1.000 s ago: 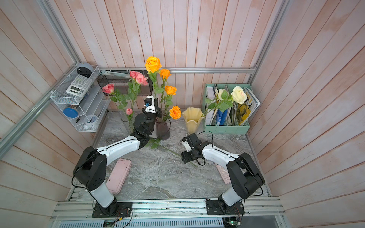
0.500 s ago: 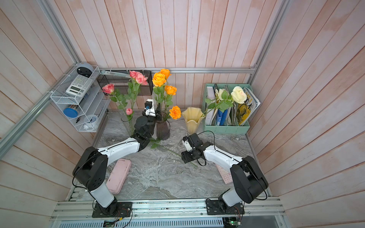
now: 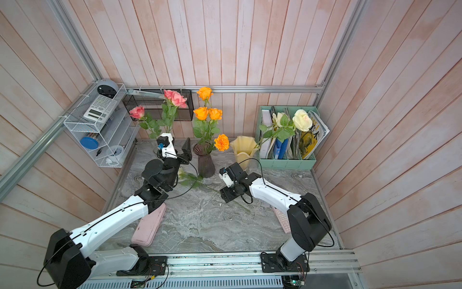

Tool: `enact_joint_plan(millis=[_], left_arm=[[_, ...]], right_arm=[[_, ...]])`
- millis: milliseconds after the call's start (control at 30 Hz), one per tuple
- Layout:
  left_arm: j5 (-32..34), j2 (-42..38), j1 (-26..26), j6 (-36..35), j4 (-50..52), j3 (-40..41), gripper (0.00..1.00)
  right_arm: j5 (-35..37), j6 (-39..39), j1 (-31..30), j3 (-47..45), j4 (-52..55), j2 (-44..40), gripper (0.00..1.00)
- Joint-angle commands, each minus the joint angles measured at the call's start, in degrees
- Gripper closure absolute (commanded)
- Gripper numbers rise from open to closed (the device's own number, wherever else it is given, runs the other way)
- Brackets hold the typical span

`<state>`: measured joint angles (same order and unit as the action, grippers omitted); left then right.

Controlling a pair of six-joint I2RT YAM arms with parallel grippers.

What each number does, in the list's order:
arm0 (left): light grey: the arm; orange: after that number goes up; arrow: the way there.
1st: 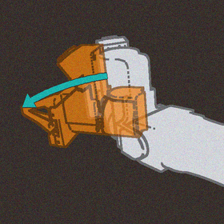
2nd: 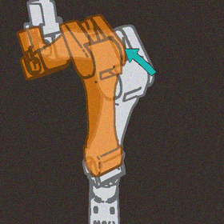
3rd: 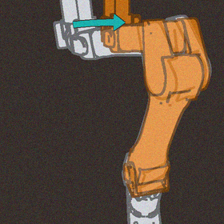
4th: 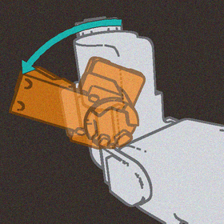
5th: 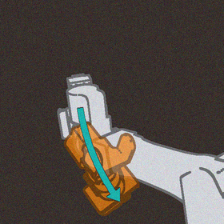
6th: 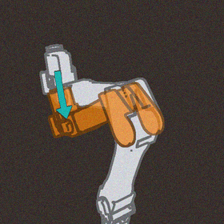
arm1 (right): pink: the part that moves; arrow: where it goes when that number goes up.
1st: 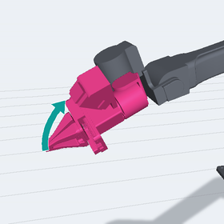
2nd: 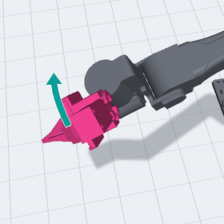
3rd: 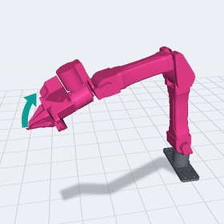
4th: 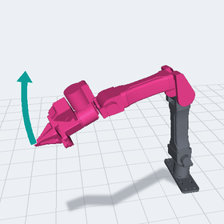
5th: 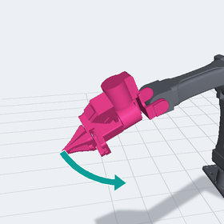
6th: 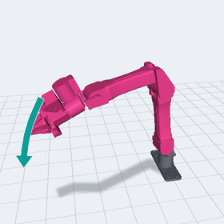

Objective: Arrange the flowers in different vases according to their colors
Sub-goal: Pick up the flower at the center of the board.

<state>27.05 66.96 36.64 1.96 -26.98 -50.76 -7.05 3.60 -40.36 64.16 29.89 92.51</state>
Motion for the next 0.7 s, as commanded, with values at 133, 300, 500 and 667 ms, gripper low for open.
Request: enact_joint_plan(millis=[133, 300, 500, 667], left_arm=[[2.7, -17.4, 2.1, 18.5, 27.0, 9.7, 0.28], [1.9, -25.0, 3.6, 24.4, 41.5, 13.0, 0.28], [-0.7, -31.3, 4.0, 28.7, 49.0, 18.0, 0.28], [0.0, -36.3, 4.4, 31.0, 50.8, 22.6, 0.29]], right_arm=[[8.0, -10.1, -4.5, 12.3, 7.5, 11.8, 0.27], [9.4, -14.3, -4.8, 18.8, 9.6, 19.4, 0.28], [10.8, -16.8, -4.8, 26.0, 13.1, 26.8, 0.27], [10.3, -16.9, -5.1, 27.2, 13.9, 29.5, 0.34]])
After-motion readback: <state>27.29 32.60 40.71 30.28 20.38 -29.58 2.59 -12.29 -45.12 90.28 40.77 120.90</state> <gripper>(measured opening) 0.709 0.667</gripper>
